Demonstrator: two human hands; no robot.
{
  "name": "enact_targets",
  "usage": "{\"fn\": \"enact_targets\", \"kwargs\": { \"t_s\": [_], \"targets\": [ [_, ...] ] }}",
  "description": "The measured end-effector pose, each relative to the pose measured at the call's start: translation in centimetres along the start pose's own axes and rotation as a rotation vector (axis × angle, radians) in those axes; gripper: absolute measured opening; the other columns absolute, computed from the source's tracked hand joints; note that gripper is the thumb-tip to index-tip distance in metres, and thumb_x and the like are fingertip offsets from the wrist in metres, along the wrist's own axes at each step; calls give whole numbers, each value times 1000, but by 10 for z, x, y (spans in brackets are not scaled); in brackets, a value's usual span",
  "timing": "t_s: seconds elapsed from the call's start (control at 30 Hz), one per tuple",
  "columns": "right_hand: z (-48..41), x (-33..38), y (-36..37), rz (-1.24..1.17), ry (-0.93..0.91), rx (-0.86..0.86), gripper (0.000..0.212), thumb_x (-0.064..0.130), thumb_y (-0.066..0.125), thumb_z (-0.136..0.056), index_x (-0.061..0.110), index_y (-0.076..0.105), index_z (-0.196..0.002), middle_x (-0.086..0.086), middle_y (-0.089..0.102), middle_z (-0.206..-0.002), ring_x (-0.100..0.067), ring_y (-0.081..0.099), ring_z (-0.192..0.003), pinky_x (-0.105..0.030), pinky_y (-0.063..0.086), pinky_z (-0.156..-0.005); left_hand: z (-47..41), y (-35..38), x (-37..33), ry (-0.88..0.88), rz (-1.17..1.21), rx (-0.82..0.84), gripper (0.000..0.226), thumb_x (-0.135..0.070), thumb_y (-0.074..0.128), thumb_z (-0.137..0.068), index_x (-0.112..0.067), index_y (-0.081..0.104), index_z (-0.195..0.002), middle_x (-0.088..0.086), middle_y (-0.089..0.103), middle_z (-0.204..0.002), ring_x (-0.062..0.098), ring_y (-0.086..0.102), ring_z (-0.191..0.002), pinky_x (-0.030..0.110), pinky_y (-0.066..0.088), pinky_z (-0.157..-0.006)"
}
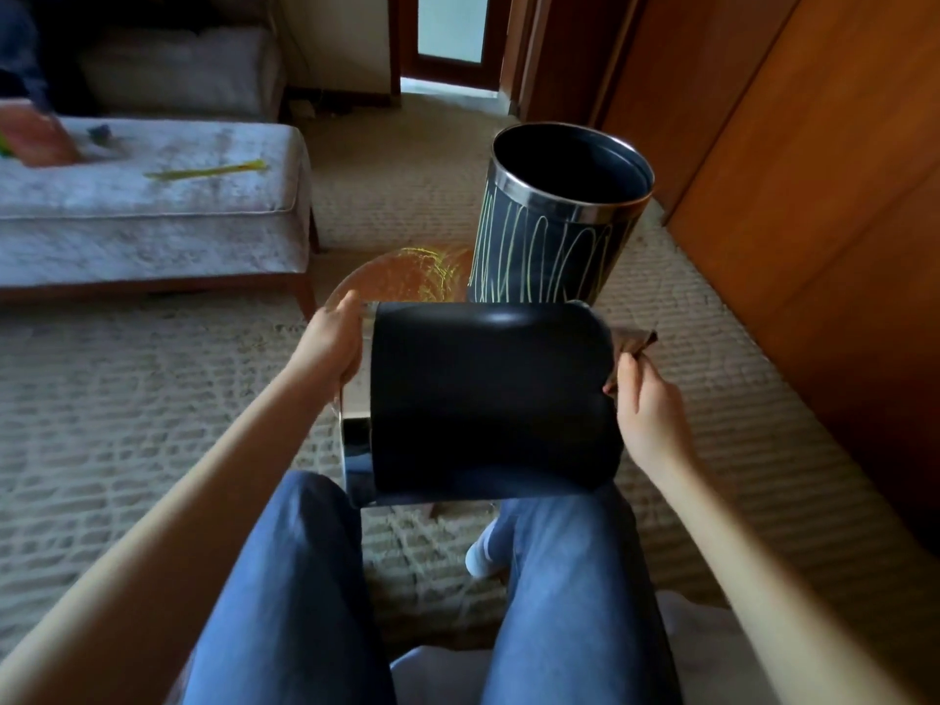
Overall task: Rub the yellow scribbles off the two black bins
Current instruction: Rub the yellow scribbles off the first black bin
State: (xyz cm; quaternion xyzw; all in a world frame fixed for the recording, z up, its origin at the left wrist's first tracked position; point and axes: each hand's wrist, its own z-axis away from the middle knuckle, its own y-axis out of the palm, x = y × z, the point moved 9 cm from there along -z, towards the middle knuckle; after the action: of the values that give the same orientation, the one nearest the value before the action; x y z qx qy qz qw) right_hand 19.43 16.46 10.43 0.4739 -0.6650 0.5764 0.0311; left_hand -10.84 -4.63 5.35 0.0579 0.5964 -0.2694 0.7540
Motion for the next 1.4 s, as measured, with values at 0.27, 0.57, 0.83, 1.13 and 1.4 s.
{"fn": "enact_targets", "kwargs": {
  "t_s": [0.27,0.57,0.83,1.13,1.4],
  "targets": [
    [-23,15,-22,128,-146,-205,37,28,39,-101,1,60,-86,-20,63,-66,-39,61,-57,-31,34,-55,-14,-6,-6,143,48,-115,43,-41,40,-103,-8,66,-95,-2,50,-60,13,46,-54,29,39,-60],
    [35,90,66,299,-723,-6,40,18,44,-102,-1,55,-136,-20,50,-144,-37,45,-136,-50,33,-115,29,-16,10,326,-1,-208,47,-38,37,-106,-16,35,-64,-2,38,-57,9,36,-51,32,34,-53],
    [34,179,117,249,-799,173,44,25,40,-102,6,53,-139,-15,52,-144,-35,48,-132,-48,35,-114,63,-25,43,410,10,-228,45,-31,37,-107,-18,39,-64,1,43,-54,10,40,-49,34,37,-51],
    [-47,215,185,239,-483,608,41,25,35,-104,16,56,-137,-7,55,-142,-30,52,-127,-38,42,-100,73,-24,51,401,103,-257,51,-46,34,-102,-13,38,-63,5,42,-54,11,39,-49,27,35,-49],
    [109,173,134,211,-947,162,39,8,38,-105,11,53,-141,-6,47,-150,-27,39,-142,-42,27,-120,38,-20,27,394,152,-228,52,-35,36,-107,5,51,-77,10,51,-69,9,47,-65,29,40,-62]
  ]
}}
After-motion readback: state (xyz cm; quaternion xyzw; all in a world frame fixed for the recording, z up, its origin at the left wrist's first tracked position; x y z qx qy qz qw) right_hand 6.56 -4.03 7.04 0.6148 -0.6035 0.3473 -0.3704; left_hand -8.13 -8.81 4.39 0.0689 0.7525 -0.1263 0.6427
